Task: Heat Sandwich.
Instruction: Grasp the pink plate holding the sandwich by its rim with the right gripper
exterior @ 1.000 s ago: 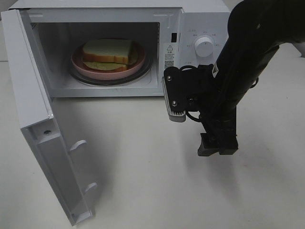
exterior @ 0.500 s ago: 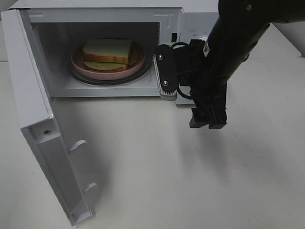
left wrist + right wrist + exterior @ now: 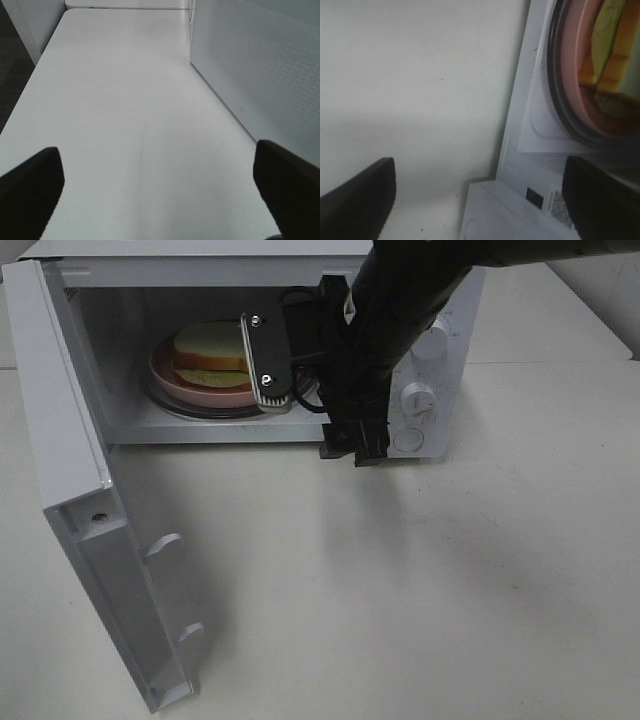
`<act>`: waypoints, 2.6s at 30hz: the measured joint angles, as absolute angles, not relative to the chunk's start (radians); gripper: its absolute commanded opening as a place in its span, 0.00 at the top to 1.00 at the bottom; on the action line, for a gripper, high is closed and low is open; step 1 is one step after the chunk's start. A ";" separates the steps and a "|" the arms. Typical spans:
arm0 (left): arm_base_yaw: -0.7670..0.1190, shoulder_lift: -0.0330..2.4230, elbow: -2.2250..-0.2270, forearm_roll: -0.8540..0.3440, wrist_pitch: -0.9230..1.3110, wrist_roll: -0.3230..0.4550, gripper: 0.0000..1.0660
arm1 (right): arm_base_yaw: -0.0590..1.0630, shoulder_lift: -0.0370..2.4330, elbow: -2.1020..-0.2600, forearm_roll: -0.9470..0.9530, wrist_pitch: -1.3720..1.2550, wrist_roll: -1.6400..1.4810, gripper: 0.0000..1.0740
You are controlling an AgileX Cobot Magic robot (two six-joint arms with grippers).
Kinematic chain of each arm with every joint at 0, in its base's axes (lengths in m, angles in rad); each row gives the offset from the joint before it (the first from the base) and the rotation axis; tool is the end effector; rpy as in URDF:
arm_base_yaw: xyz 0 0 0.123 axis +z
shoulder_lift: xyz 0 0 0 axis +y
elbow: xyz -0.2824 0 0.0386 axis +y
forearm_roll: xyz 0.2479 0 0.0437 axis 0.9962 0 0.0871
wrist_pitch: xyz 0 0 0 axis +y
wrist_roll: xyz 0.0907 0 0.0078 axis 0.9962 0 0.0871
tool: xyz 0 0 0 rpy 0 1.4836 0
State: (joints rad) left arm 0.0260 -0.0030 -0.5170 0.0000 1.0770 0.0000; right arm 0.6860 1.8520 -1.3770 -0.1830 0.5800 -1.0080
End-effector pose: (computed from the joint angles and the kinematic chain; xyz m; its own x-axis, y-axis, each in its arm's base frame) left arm -0.0080 -0.0002 0.2805 -0.4526 -0.0118 -0.8917 -0.0260 0.9997 0.0000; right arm 0.3213 0.2512 0.2348 0.2854 -0.9461 -0.1532 -0.8148 -0.1553 -0.5586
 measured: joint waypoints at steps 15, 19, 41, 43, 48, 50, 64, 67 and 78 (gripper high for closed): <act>0.026 -0.003 -0.517 0.000 1.077 0.000 0.08 | 0.688 2.018 -1.556 -0.183 0.519 -1.008 0.22; 0.026 -0.003 -0.517 0.000 1.077 0.000 0.08 | 0.688 2.069 -1.602 -0.183 0.502 -1.008 0.22; 0.026 -0.003 -0.517 0.000 1.077 0.000 0.08 | 0.688 2.342 -1.909 -0.187 0.507 -1.008 0.24; 0.026 -0.003 -0.517 0.000 1.077 0.000 0.08 | 0.688 2.365 -1.966 -0.205 0.530 -1.008 0.24; 0.026 -0.003 -0.517 0.000 1.077 0.000 0.08 | 0.682 2.397 -2.020 -0.216 0.538 -1.008 0.24; 0.026 -0.003 -0.517 0.000 1.077 0.000 0.08 | 0.680 2.403 -2.024 -0.216 0.538 -1.008 0.24; 0.026 -0.003 -0.517 0.000 1.077 0.000 0.08 | 0.674 2.428 -2.028 -0.218 0.540 -1.008 0.26; 0.026 -0.003 -0.517 0.000 1.077 0.000 0.08 | 0.674 2.445 -2.033 -0.211 0.520 -1.008 0.27; 0.026 -0.003 -0.517 0.000 1.077 0.000 0.08 | 0.672 2.482 -2.038 -0.209 0.519 -0.986 0.48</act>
